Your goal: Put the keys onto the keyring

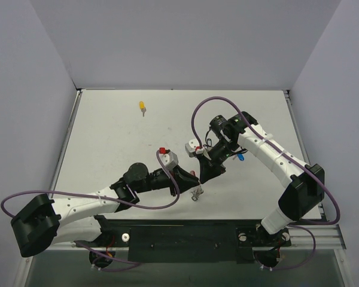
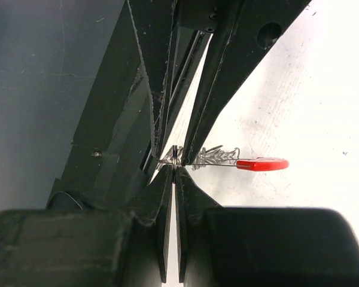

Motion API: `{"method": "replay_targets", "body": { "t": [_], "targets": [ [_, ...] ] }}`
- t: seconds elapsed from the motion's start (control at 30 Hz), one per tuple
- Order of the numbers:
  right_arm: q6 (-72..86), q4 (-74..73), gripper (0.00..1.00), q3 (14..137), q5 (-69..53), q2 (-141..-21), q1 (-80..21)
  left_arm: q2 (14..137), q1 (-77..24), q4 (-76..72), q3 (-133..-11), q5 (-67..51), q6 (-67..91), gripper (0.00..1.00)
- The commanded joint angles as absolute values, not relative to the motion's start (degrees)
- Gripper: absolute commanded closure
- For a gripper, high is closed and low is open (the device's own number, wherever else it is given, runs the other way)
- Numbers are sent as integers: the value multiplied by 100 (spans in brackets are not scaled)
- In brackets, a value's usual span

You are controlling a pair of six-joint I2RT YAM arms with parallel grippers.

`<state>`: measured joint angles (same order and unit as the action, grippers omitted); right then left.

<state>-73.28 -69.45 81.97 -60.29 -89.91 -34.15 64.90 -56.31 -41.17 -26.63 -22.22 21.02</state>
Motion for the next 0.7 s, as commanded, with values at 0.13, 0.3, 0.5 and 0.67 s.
{"method": "replay_targets", "body": {
  "t": [0.13,0.3,0.5,0.67],
  "targets": [
    [-7181,-7040,100,8156,-6170,-9000,-3410,6636,-5739,-3587,-3190,-2048,1943,75],
    [-7181,-7022,100,8148,-6170,-8991,-3401,6636,-5783,-3086,-3305,-1846,1662,78],
    [-7172,-7022,100,8156,-6161,-9009,-3401,6557,-5818,-2795,-3322,-1697,1494,78],
    [-7154,-7014,100,8139,-6161,-9000,-3419,6486,-5818,-2812,-3305,-1644,1477,78]
  ]
}}
